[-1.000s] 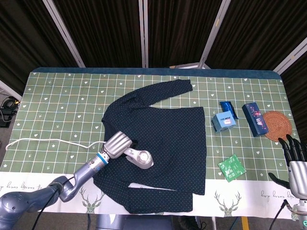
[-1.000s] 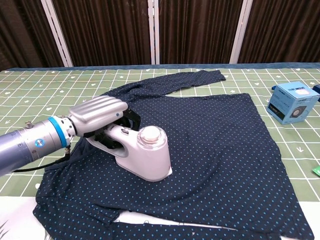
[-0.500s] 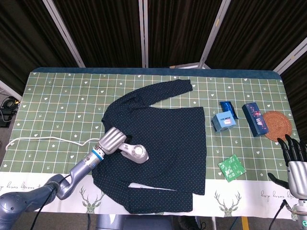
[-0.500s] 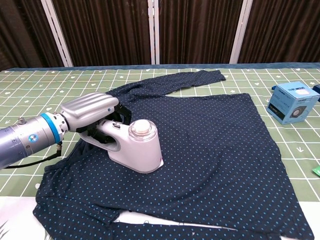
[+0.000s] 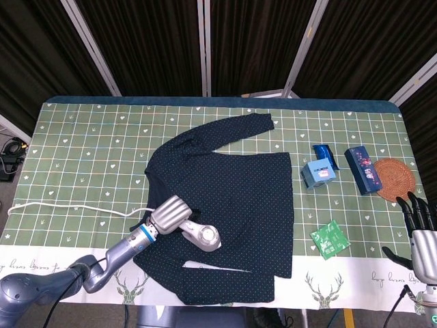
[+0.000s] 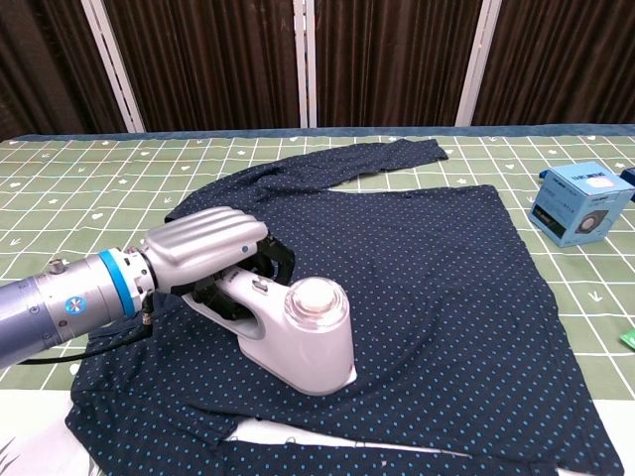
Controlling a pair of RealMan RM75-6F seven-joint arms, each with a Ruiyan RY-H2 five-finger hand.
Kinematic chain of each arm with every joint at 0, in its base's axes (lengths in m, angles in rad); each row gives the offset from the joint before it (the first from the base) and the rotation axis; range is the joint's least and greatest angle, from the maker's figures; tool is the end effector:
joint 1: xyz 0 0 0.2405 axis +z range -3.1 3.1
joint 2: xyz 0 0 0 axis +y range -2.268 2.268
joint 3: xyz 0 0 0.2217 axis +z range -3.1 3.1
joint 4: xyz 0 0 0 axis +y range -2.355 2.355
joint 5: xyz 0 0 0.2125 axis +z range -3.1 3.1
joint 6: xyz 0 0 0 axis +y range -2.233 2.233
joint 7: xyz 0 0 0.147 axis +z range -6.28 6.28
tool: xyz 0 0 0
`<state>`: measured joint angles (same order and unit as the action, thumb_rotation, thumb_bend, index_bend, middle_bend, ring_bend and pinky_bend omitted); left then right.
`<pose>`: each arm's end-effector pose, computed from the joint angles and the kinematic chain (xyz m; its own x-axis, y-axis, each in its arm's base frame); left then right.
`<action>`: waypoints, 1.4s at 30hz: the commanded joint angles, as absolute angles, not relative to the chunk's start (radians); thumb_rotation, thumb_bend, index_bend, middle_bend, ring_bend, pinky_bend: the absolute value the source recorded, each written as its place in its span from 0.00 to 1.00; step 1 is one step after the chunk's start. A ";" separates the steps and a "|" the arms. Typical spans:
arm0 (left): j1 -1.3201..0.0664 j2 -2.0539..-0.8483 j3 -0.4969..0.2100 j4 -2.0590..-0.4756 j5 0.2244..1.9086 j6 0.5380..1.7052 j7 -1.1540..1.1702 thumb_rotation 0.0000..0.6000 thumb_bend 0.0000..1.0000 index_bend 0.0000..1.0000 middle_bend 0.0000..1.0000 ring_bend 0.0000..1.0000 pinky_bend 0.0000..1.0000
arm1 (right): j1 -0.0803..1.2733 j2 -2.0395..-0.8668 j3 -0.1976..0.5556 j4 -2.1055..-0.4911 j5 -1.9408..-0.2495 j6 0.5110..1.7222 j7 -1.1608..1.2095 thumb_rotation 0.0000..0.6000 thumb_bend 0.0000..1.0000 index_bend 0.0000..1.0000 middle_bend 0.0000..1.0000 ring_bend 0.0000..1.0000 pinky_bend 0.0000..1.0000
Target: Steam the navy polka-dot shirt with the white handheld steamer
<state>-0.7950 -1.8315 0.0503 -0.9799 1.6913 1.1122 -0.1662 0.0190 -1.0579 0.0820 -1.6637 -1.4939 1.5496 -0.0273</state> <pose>-0.1167 0.2884 -0.0904 0.4828 0.2115 0.8498 0.6396 -0.7480 -0.1772 -0.2820 -0.1691 0.1681 0.4290 0.0667 0.9008 -0.9031 0.0535 0.4261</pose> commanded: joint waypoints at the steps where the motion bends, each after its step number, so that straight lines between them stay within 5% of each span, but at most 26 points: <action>1: -0.797 -1.826 0.059 -1.000 1.703 1.116 -0.157 1.00 0.80 0.96 0.85 0.83 1.00 | 0.019 -1.058 0.082 -1.664 -1.494 1.550 -0.027 1.00 0.00 0.00 0.00 0.00 0.00; 42: -0.727 -1.740 0.061 -0.964 1.650 1.132 -0.202 1.00 0.80 0.96 0.85 0.83 1.00 | 0.015 -1.054 0.074 -1.676 -1.518 1.560 -0.029 1.00 0.00 0.00 0.00 0.00 0.00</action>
